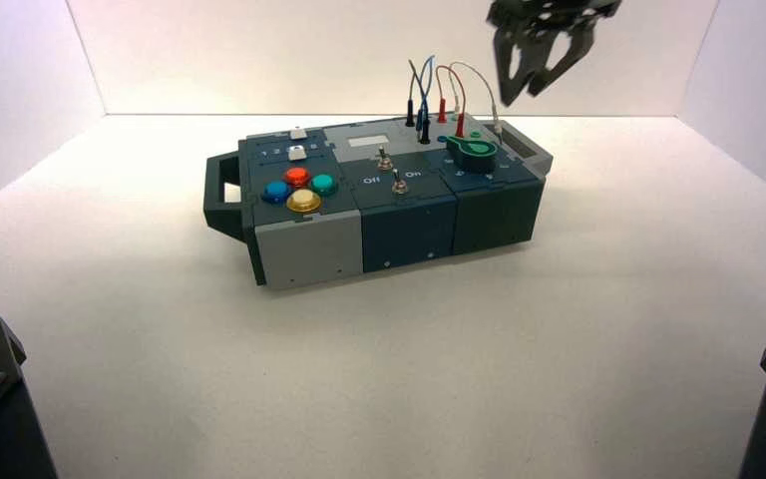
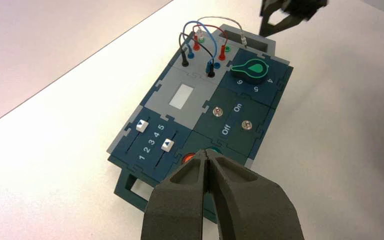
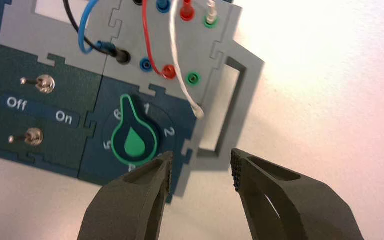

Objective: Insert the white wire.

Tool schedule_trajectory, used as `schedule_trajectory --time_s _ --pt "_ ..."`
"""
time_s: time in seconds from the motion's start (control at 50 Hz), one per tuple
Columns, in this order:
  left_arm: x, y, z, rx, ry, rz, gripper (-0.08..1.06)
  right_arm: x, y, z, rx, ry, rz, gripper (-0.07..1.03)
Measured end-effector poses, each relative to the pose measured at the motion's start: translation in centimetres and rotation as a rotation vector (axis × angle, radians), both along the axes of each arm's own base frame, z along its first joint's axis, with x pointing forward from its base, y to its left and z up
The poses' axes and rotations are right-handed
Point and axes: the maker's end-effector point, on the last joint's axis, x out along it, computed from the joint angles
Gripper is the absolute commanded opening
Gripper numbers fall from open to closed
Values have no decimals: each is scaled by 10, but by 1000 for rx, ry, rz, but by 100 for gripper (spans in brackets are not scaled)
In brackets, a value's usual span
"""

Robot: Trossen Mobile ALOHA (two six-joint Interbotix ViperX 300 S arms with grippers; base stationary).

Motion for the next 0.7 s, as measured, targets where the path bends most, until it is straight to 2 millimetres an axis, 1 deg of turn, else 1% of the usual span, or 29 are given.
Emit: schedule_trajectory --time_s 0.04,0.34,0.52,0.66,0.7 --pt "0 0 0 0 0 0 -3 2 1 -4 -2 11 -1 62" --pt "1 0 0 -1 -3 1 -3 15 5 -17 -12 32 2 62" --pt "1 0 0 0 -5 2 -3 20 8 -19 -12 32 2 61" --pt "1 0 0 1 -5 1 -3 26 10 -19 -10 27 0 58" --pt "2 0 1 1 -8 0 -3 27 10 -20 -11 29 2 55"
